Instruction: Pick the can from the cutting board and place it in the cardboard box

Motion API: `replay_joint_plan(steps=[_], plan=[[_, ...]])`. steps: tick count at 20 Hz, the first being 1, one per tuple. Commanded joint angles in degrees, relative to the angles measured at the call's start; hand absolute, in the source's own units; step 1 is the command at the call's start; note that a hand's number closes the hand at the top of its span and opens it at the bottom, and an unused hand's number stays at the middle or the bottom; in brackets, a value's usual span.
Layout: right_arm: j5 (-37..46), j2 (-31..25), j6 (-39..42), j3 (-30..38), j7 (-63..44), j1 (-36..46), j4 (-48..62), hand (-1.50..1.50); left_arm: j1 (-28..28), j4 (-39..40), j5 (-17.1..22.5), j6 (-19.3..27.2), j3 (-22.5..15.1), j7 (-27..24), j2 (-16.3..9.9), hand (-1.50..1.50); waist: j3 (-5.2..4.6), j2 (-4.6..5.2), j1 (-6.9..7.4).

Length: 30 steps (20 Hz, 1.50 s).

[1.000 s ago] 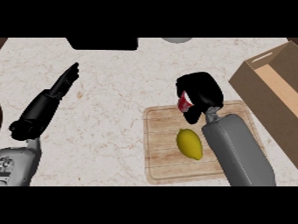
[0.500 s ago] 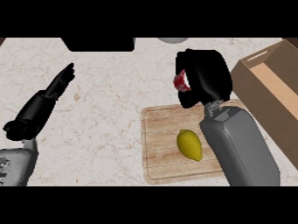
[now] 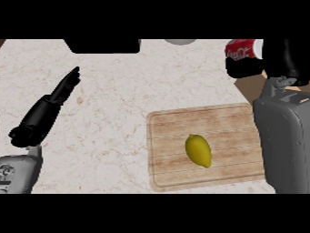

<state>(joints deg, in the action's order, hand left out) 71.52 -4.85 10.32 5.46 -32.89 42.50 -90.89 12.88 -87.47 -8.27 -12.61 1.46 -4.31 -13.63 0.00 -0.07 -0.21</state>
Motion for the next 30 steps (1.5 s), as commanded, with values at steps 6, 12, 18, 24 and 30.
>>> replay_joint_plan(steps=[6, 12, 18, 24, 30], plan=[[-5.88, -14.01, -1.2, 14.43, 4.39, 2.25, 8.13, 1.5, -0.77, -2.34, -0.22, 0.01, -1.17, 1.51, 1.89, 0.0, 0.02, 0.15, 0.47], [-8.86, -18.01, 7.89, 14.7, 8.47, -3.51, 14.32, 1.5, 0.27, 0.86, 1.48, -2.51, 1.92, 0.09, -1.01, 0.0, 0.0, 0.24, 0.0], [-14.39, -27.47, 15.87, 20.34, 16.42, -5.36, 24.93, 1.5, 0.92, 1.33, -0.27, -1.25, 0.58, -0.4, 0.5, 0.0, 0.02, 0.27, -0.01], [-14.77, -29.62, 21.13, 19.35, 17.64, -7.78, 32.18, 1.5, -1.22, -2.04, 0.01, -2.2, 0.83, 0.14, -0.18, 0.0, 0.02, 0.19, 0.48], [-21.67, -32.31, 26.03, 20.02, 29.38, -7.46, 32.42, -1.5, -0.15, -0.96, 1.82, -3.77, 2.89, 0.72, -1.03, 0.0, 0.02, 0.08, 0.24]])
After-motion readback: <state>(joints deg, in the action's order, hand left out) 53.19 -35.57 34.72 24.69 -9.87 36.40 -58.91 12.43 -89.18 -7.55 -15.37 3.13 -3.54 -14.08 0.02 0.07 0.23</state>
